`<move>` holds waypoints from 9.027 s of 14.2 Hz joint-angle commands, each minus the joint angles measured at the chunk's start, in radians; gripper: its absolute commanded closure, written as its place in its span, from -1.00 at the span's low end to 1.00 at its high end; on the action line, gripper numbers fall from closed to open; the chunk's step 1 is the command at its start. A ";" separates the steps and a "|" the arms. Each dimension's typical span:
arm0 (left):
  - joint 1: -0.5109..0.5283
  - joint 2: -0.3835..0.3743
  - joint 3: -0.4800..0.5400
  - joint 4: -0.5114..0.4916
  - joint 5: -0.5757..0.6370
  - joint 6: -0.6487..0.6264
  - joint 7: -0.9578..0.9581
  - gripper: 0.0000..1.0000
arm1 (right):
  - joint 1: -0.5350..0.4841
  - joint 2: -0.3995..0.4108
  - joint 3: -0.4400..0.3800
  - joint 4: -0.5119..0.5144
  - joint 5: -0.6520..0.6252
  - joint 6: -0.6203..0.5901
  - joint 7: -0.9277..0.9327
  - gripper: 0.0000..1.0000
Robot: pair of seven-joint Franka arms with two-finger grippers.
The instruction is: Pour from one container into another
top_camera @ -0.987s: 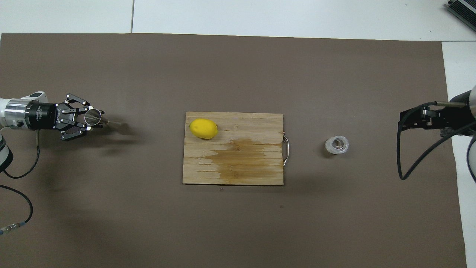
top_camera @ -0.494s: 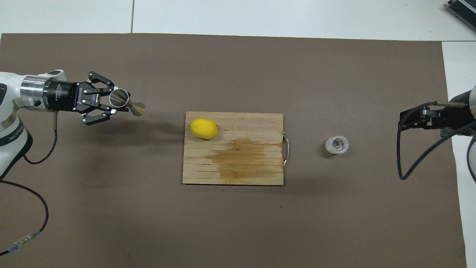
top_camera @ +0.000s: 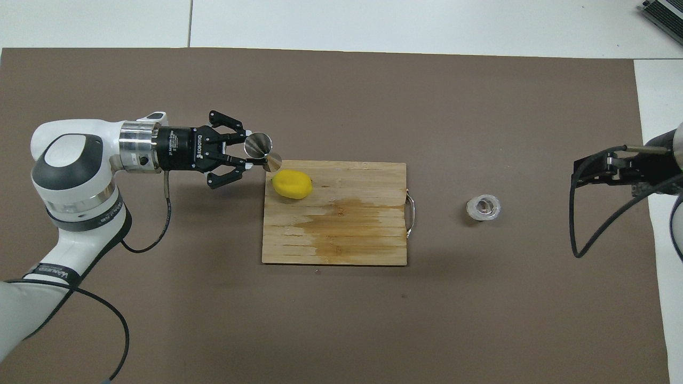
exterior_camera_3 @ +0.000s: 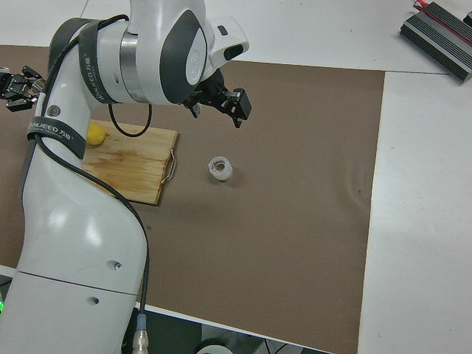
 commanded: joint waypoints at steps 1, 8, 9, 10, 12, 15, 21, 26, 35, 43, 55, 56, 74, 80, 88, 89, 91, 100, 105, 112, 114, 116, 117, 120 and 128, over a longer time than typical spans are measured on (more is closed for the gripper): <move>-0.078 -0.101 0.018 -0.120 -0.099 0.106 0.008 1.00 | -0.010 -0.024 0.003 -0.025 0.019 0.003 -0.016 -1.00; -0.238 -0.133 0.018 -0.282 -0.373 0.264 0.224 1.00 | -0.010 -0.024 0.003 -0.025 0.019 0.003 -0.016 -1.00; -0.239 -0.132 0.018 -0.305 -0.422 0.264 0.264 1.00 | -0.010 -0.024 0.003 -0.025 0.019 0.003 -0.016 -1.00; -0.241 -0.126 0.018 -0.322 -0.464 0.263 0.304 1.00 | -0.010 -0.024 0.003 -0.025 0.019 0.003 -0.016 -1.00; -0.271 -0.112 0.018 -0.329 -0.511 0.267 0.342 1.00 | -0.010 -0.024 0.003 -0.025 0.019 0.003 -0.016 -1.00; -0.302 -0.106 0.018 -0.336 -0.556 0.299 0.356 1.00 | -0.010 -0.024 0.003 -0.025 0.019 0.003 -0.016 -1.00; -0.334 -0.068 0.018 -0.361 -0.628 0.305 0.468 1.00 | -0.010 -0.024 0.003 -0.025 0.019 0.003 -0.016 -1.00; -0.348 -0.061 0.018 -0.364 -0.644 0.310 0.473 1.00 | -0.010 -0.024 0.003 -0.025 0.019 0.003 -0.016 -1.00; -0.356 -0.040 0.018 -0.373 -0.644 0.315 0.520 0.93 | -0.010 -0.024 0.003 -0.025 0.019 0.003 -0.016 -1.00; -0.356 -0.035 0.018 -0.375 -0.644 0.316 0.528 -0.47 | -0.010 -0.024 0.003 -0.025 0.019 0.003 -0.016 -1.00; -0.324 -0.115 0.027 -0.381 -0.596 0.399 0.511 -1.00 | -0.015 -0.024 0.001 -0.025 0.019 -0.003 -0.016 -1.00; -0.305 -0.120 0.026 -0.381 -0.558 0.399 0.507 -1.00 | -0.023 -0.024 -0.002 -0.025 0.019 -0.003 -0.023 -1.00; 0.103 -0.219 0.032 -0.027 0.735 0.122 0.126 -1.00 | -0.062 -0.059 0.001 -0.408 0.105 0.397 -1.107 -1.00; 0.129 -0.204 0.033 0.196 1.019 0.014 0.204 -1.00 | -0.092 0.106 0.001 -0.417 0.232 0.564 -1.548 -1.00; 0.129 -0.218 0.053 0.400 1.261 -0.122 0.744 -1.00 | -0.057 0.167 0.003 -0.557 0.344 0.797 -1.751 -1.00; 0.129 -0.219 0.055 0.418 1.292 -0.133 0.820 -1.00 | -0.052 0.167 0.003 -0.578 0.344 0.822 -1.755 -1.00; 0.114 -0.232 0.047 0.420 1.366 -0.161 0.927 -1.00 | -0.049 0.168 0.003 -0.606 0.358 0.860 -1.796 -1.00; 0.002 -0.349 0.033 0.275 1.441 -0.148 1.010 -1.00 | -0.012 0.188 0.004 -0.646 0.528 0.917 -1.895 -1.00; 0.009 -0.410 0.036 0.236 1.443 -0.177 1.002 -1.00 | 0.000 0.185 0.004 -0.657 0.532 0.912 -1.893 -1.00; 0.017 -0.385 0.049 0.291 1.398 -0.201 1.027 -1.00 | 0.031 0.176 0.003 -0.686 0.539 0.920 -1.884 -1.00; 0.017 -0.387 0.047 0.291 1.397 -0.196 1.028 -1.00 | 0.033 0.176 0.003 -0.686 0.539 0.925 -1.886 -1.00; 0.015 -0.385 0.047 0.287 1.403 -0.210 1.033 -1.00 | 0.042 0.177 0.003 -0.686 0.539 0.928 -1.882 -1.00; 0.015 -0.382 0.046 0.288 1.403 -0.205 1.033 -1.00 | 0.042 0.177 0.003 -0.686 0.539 0.931 -1.882 -1.00; 0.017 -0.365 0.047 0.288 1.406 -0.195 1.033 -1.00 | 0.042 0.177 0.003 -0.686 0.539 0.935 -1.892 -1.00; 0.018 -0.365 0.047 0.290 1.403 -0.196 1.073 -1.00 | 0.042 0.179 0.003 -0.681 0.538 0.935 -1.892 -0.58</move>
